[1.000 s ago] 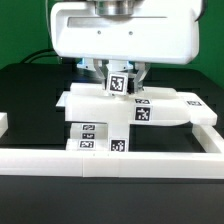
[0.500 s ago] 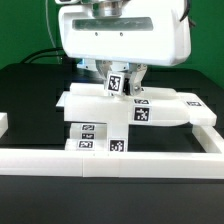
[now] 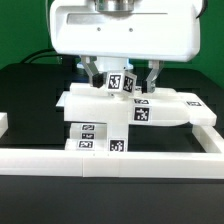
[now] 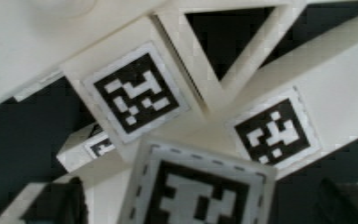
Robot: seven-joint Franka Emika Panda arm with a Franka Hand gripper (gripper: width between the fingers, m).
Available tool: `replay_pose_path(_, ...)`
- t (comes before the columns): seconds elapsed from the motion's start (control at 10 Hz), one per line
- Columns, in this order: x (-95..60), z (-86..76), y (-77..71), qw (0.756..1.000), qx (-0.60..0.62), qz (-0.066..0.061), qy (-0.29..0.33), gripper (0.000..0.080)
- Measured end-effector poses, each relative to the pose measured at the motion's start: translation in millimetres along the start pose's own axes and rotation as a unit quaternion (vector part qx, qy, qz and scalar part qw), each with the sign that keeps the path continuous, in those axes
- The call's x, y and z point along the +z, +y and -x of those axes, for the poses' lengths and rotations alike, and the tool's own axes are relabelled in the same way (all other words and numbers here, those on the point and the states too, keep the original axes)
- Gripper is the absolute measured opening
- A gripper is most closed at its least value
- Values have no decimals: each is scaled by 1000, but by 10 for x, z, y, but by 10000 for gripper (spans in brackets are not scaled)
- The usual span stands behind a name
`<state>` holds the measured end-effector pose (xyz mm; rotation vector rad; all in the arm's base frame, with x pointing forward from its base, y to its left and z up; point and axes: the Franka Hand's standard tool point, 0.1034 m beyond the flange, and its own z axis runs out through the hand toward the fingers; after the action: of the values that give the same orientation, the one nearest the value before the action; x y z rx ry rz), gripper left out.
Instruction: Assemble chair
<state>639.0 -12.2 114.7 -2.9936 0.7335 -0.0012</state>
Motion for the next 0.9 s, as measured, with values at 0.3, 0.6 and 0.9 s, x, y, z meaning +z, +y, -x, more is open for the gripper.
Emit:
replay_pose_path(0.3, -16, -6, 16, 981, -190, 30, 5, 649)
replay_pose_path(0.6, -44, -35, 30, 940, -338, 55, 7, 649)
replay_pose_path(0.9, -43, -42, 44, 904, -423, 58, 2, 649)
